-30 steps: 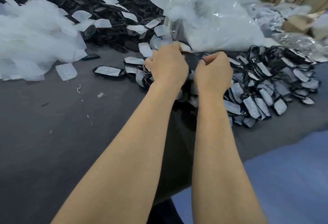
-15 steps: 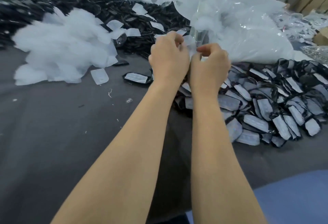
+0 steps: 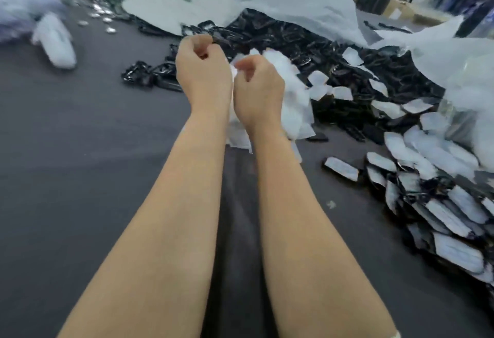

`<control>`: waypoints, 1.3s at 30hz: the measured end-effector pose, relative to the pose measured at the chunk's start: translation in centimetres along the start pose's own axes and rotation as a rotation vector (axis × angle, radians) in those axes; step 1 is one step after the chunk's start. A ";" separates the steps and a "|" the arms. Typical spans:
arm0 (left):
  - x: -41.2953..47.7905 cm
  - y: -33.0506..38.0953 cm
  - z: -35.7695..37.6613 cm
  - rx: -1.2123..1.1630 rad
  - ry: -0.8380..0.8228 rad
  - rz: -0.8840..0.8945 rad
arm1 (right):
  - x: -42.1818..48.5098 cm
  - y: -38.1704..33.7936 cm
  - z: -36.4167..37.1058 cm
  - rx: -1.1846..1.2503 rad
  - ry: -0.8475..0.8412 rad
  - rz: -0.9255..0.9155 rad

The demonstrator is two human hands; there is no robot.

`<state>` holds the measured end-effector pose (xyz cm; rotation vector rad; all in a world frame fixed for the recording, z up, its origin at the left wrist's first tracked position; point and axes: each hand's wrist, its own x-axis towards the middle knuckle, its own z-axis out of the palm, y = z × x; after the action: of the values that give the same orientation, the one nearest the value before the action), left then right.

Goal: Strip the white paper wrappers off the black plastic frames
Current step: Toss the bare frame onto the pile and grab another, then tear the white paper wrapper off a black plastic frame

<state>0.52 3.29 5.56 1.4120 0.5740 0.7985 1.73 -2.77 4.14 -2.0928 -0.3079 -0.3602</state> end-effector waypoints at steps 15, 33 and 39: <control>9.4 -3.6 -4.1 -0.296 0.394 -0.257 | 3.6 -2.3 10.7 -0.587 -0.455 -0.157; 7.9 -2.7 -4.5 -0.321 0.385 -0.235 | 2.1 -2.3 9.7 -0.213 -0.231 -0.086; 6.9 -1.3 -3.8 -0.280 0.321 -0.100 | 3.1 -4.1 5.9 0.432 -0.131 0.189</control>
<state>2.07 11.11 4.62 0.9981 0.7410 0.9920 3.96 4.64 5.51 -1.7036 -0.2372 -0.0355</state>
